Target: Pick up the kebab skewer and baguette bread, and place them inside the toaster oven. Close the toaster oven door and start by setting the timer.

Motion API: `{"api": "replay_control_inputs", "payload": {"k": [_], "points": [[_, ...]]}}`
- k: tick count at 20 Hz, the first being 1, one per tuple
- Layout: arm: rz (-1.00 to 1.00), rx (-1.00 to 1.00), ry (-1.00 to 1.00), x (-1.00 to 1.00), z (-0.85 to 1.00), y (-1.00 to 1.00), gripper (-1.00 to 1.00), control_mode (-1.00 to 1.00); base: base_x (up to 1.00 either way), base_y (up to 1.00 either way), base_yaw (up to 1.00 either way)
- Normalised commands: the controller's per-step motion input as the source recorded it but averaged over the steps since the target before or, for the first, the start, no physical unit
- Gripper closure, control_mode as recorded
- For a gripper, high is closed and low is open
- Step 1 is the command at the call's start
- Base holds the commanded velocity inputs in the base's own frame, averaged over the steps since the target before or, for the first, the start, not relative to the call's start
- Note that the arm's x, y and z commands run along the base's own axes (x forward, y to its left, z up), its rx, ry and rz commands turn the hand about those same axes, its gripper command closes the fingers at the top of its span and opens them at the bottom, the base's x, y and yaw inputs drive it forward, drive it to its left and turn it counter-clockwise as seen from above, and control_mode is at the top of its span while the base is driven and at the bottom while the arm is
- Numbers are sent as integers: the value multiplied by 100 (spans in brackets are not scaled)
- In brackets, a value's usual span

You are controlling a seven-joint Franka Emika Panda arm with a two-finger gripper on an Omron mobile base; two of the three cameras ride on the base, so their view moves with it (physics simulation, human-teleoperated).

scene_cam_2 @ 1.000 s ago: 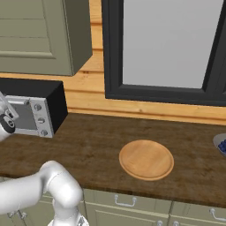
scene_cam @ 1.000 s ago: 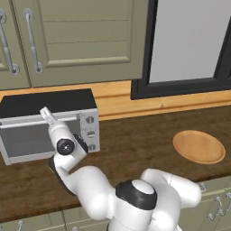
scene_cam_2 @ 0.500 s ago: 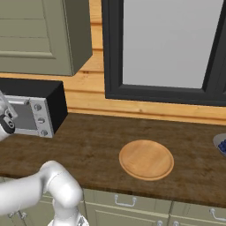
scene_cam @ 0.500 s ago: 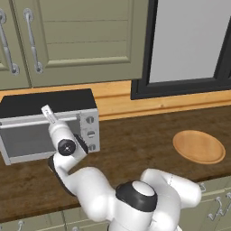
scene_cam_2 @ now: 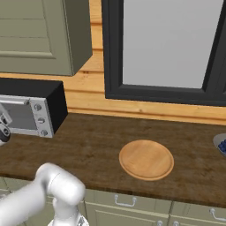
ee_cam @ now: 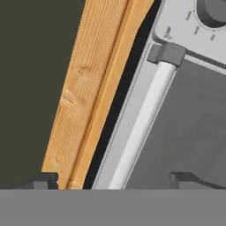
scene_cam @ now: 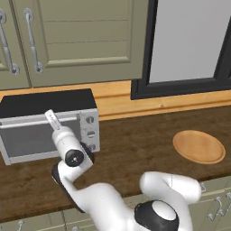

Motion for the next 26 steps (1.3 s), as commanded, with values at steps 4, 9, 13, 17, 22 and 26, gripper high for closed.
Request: {"api": "replay_control_inputs", "payload": {"k": [4,9,13,17,22,26], "points": [[-1,6,0,-83,37,-40,-100,-100,0,0,0],[-13,2,7,-54,27,-64,-100,-100,0,0,0],[-19,3,16,-29,40,-53,-100,-100,0,0,0],[-21,0,27,-21,22,-41,-100,-100,0,0,0],[-11,-13,28,-13,-2,-11,-100,-100,0,0,0],[0,-23,29,-14,-11,-7,-100,-100,0,0,0]]}}
